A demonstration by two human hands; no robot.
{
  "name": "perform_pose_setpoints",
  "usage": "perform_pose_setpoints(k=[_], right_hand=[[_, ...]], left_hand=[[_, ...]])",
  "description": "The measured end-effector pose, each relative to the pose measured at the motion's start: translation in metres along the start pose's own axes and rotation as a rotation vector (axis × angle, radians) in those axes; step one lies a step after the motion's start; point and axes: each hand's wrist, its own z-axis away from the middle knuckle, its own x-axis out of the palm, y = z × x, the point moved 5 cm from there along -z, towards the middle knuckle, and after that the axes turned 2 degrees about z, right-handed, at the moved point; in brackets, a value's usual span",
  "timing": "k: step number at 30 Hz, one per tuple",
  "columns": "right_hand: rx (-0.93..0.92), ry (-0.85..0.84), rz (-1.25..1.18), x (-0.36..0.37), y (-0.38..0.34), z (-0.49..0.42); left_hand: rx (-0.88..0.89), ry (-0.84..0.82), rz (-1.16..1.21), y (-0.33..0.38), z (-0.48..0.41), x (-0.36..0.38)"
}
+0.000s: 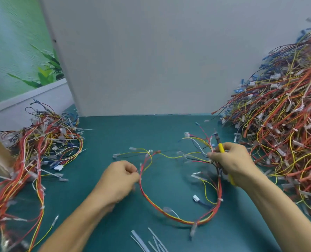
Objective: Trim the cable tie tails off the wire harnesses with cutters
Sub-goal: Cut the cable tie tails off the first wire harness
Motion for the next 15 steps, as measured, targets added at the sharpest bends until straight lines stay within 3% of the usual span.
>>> perform_pose_setpoints(k=[6,8,15], right_hand=[[0.173,-0.024,-0.665,-0.005,-0.01,-0.004],[0.222,-0.025,-0.774,-0.002,-0.01,-0.003],[0.341,0.019,-0.959,0.018,0.011,-0.002]], left_hand=[[-0.134,0.064,1.025,0.002,-0.041,-0.029],[-0.154,0.104,1.277,0.0,-0.05,-0.034],[-0.119,0.088,1.351,-0.024,-0.06,-0.018]])
